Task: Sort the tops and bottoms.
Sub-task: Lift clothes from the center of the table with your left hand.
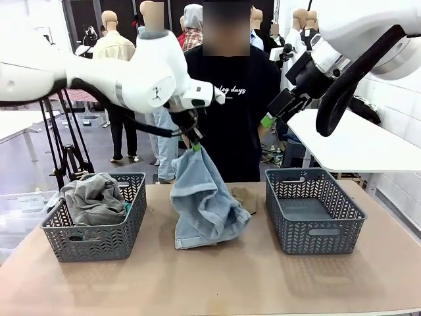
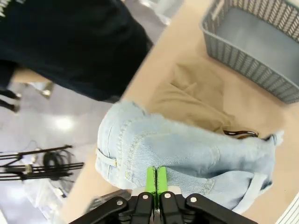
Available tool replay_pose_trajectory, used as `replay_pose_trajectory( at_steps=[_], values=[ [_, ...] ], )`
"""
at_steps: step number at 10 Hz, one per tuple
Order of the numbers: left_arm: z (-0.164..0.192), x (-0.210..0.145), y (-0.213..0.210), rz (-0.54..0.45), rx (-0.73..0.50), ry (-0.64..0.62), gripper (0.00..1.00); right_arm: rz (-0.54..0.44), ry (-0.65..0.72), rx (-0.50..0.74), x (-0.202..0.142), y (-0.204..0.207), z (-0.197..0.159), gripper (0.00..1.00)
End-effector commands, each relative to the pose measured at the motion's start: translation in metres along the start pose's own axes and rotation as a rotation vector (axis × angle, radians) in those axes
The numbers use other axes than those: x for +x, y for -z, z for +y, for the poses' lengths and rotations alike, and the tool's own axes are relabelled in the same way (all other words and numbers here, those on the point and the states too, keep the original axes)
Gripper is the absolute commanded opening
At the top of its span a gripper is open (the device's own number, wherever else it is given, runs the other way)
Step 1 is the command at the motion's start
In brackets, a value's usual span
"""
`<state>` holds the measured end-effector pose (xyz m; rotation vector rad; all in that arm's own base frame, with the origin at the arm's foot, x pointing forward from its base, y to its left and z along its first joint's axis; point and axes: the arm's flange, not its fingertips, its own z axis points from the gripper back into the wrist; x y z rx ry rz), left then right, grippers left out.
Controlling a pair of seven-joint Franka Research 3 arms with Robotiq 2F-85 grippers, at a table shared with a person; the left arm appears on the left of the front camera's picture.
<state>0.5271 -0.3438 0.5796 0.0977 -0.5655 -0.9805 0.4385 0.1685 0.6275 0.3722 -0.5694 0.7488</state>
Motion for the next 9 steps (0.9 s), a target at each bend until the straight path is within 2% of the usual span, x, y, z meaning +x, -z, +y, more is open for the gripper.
replay_pose_trajectory(
  at_steps=[1, 3, 5, 6, 7, 9],
  values=[
    [0.001, 0.015, -0.056, -0.010, 0.162, 0.039, 0.00, 0.015, 0.000, -0.014, -0.002, 0.001, 0.001, 1.00],
    [-0.002, 0.031, -0.090, -0.049, 0.257, 0.105, 0.00, 0.015, 0.000, -0.014, -0.002, 0.001, 0.001, 1.00],
    [-0.004, 0.028, -0.104, -0.076, 0.313, 0.087, 0.00, 0.015, 0.000, -0.014, -0.002, 0.001, 0.001, 1.00],
    [-0.006, 0.022, -0.107, -0.120, 0.329, 0.066, 0.00, 0.015, 0.000, -0.014, -0.002, 0.001, 0.001, 1.00],
    [-0.002, 0.030, -0.109, -0.064, 0.270, 0.127, 0.00, 0.015, 0.000, -0.014, -0.002, 0.001, 0.001, 1.00],
    [-0.002, 0.030, -0.109, -0.064, 0.270, 0.127, 0.00, 0.015, 0.000, -0.014, -0.002, 0.001, 0.001, 1.00]
  ],
)
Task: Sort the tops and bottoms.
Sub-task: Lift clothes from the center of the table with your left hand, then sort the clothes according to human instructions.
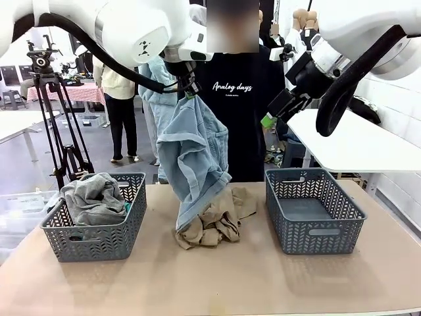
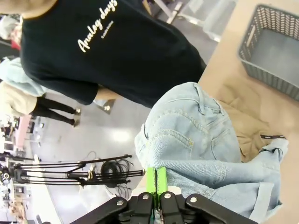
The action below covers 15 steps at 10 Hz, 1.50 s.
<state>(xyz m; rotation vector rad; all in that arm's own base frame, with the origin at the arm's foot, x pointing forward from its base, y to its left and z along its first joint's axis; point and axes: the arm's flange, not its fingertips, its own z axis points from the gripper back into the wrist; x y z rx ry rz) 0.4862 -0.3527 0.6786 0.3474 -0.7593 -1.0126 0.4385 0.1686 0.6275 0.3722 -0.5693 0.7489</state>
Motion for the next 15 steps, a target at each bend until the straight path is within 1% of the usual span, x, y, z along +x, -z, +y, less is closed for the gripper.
replay_pose_trajectory(
  at_steps=[1, 15],
  values=[
    [0.0032, -0.0001, -0.0056, -0.002, -0.006, 0.015, 0.00, 0.015, 0.000, -0.014, -0.0017, 0.0004, 0.0006, 1.00],
    [0.0032, -0.0001, -0.0056, -0.002, -0.006, 0.015, 0.00, 0.015, 0.000, -0.014, -0.0017, 0.0004, 0.0006, 1.00]
  ],
)
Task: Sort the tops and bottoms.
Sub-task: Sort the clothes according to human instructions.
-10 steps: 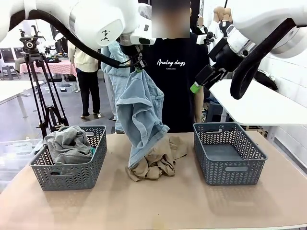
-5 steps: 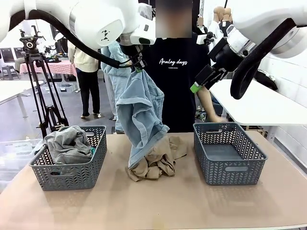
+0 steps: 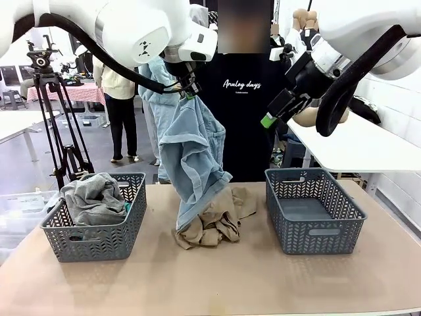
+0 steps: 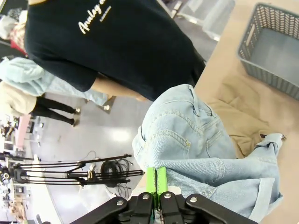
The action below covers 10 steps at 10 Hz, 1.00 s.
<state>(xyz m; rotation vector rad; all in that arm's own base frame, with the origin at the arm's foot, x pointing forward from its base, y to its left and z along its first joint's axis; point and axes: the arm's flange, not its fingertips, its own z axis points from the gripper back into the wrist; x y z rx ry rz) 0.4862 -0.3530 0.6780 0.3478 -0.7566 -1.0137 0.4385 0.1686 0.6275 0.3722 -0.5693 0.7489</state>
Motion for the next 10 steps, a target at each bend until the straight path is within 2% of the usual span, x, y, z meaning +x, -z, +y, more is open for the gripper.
replay_pose_trajectory(
  at_steps=[1, 10],
  values=[
    [0.0037, -0.0001, -0.0060, -0.004, -0.005, 0.014, 0.00, 0.015, 0.000, -0.014, -0.0017, 0.0004, 0.0006, 1.00],
    [0.0037, -0.0001, -0.0060, -0.004, -0.005, 0.014, 0.00, 0.015, 0.000, -0.014, -0.0017, 0.0004, 0.0006, 1.00]
  ],
)
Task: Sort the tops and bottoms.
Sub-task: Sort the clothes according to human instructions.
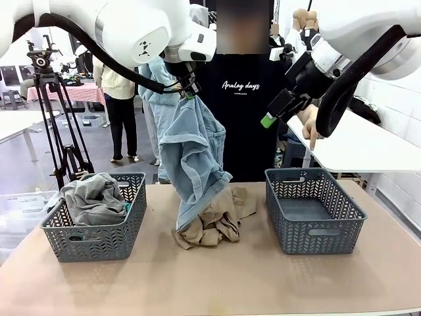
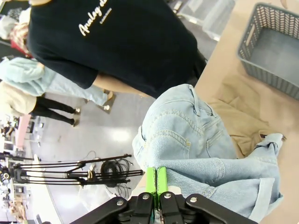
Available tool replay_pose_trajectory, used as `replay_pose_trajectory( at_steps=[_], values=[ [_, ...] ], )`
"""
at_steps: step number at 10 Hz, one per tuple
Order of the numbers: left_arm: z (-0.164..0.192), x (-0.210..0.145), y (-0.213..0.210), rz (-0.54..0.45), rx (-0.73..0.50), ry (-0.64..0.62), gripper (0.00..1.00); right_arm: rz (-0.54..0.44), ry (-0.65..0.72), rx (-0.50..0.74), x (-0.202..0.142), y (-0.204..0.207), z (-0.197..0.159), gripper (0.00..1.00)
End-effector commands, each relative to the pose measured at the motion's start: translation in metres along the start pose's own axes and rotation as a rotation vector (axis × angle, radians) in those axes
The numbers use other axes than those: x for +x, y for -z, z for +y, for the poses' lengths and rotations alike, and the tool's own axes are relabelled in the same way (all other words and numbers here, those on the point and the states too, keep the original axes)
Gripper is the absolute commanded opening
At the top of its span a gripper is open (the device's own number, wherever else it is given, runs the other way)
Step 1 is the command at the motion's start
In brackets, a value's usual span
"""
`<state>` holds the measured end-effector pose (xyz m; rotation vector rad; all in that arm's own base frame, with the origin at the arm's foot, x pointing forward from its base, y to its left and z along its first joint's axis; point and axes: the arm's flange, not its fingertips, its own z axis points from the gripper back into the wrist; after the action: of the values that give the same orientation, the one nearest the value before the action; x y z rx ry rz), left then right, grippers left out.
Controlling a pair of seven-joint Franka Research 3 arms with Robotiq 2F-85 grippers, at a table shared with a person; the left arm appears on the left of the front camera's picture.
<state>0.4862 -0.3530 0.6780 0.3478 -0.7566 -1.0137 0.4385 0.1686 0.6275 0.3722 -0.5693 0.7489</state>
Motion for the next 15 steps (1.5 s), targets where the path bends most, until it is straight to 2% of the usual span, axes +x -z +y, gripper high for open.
replay_pose_trajectory(
  at_steps=[1, 3, 4, 7, 9, 11, 13, 15],
  values=[
    [0.004, 0.000, -0.006, -0.004, -0.005, 0.014, 0.00, 0.015, 0.000, -0.014, -0.002, 0.000, 0.001, 1.00],
    [0.004, 0.000, -0.006, -0.004, -0.005, 0.014, 0.00, 0.000, 0.000, 0.000, 0.000, 0.000, 0.000, 1.00],
    [0.004, 0.000, -0.006, -0.004, -0.005, 0.014, 0.00, 0.013, 0.005, -0.012, -0.004, -0.018, 0.002, 1.00],
    [0.004, 0.000, -0.006, -0.004, -0.005, 0.014, 0.00, -0.087, 0.082, -0.076, -0.036, -0.101, -0.016, 1.00],
    [0.004, 0.000, -0.006, -0.004, -0.005, 0.014, 0.00, -0.097, 0.083, -0.069, -0.060, -0.142, -0.022, 1.00],
    [0.004, 0.000, -0.006, -0.004, -0.005, 0.014, 0.00, -0.161, 0.103, -0.078, -0.082, -0.172, -0.030, 1.00],
    [0.004, 0.000, -0.006, -0.004, -0.005, 0.014, 0.00, -0.198, 0.161, -0.059, -0.099, -0.178, -0.042, 1.00],
    [0.004, 0.000, -0.006, -0.004, -0.005, 0.014, 0.00, -0.257, 0.196, 0.016, -0.105, -0.167, -0.050, 1.00]
  ],
)
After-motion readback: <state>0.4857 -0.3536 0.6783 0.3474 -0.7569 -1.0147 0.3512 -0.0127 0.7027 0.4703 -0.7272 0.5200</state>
